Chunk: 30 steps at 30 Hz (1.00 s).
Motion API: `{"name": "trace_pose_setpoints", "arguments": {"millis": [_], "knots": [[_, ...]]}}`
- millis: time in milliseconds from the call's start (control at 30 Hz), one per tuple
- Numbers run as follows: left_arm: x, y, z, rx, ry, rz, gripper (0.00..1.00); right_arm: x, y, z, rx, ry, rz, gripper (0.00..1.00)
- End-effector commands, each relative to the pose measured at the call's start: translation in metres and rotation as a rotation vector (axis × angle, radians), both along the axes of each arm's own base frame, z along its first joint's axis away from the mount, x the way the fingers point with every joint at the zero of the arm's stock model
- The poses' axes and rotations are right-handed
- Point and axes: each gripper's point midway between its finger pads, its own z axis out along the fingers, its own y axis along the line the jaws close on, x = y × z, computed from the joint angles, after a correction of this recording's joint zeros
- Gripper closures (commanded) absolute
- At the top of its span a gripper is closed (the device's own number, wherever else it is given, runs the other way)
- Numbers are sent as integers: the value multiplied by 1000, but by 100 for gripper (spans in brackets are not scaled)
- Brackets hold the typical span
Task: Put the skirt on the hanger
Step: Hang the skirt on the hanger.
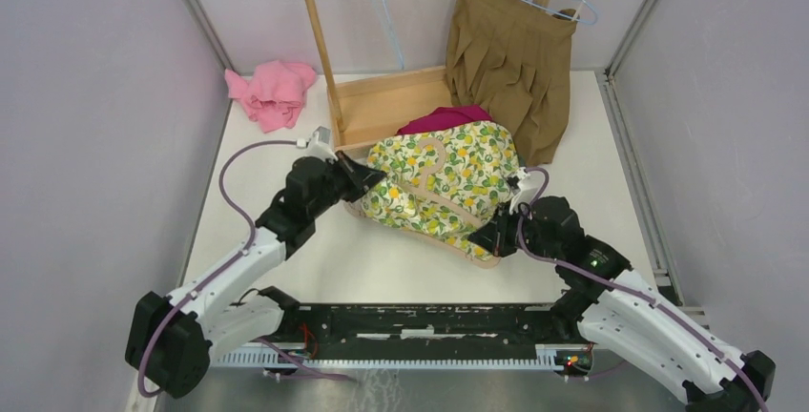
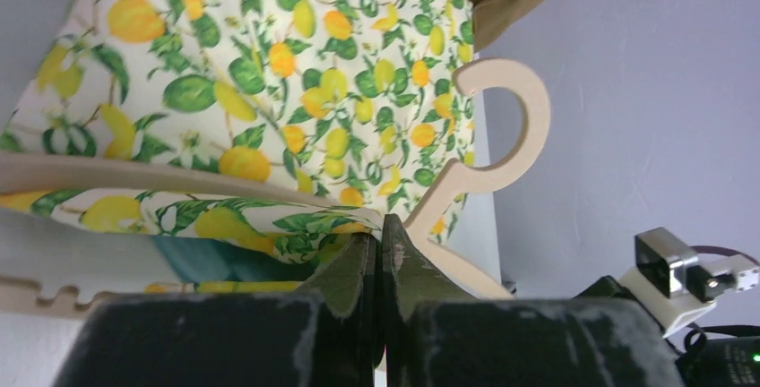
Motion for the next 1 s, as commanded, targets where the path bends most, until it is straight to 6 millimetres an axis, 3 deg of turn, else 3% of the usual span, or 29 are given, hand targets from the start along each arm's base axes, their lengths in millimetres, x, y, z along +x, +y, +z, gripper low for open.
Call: {"name": "trace_pose_setpoints", "arguments": {"millis": [0, 233, 433, 767, 967], "knots": [[24, -20, 67, -61, -153, -80, 97, 11, -7, 9, 6, -47, -66, 99], [37, -35, 104, -97, -193, -129, 97, 16, -13, 5, 16, -66, -118, 99], [46, -29, 126, -96, -222, -117, 97, 18, -17, -9, 4, -68, -146, 99], [60, -25, 143, -127, -246, -109, 97, 30, -7, -31, -37, -87, -111, 99], [65, -17, 143, -109, -250, -84, 97, 35, 4, -59, -149, 0, -39, 99]]}}
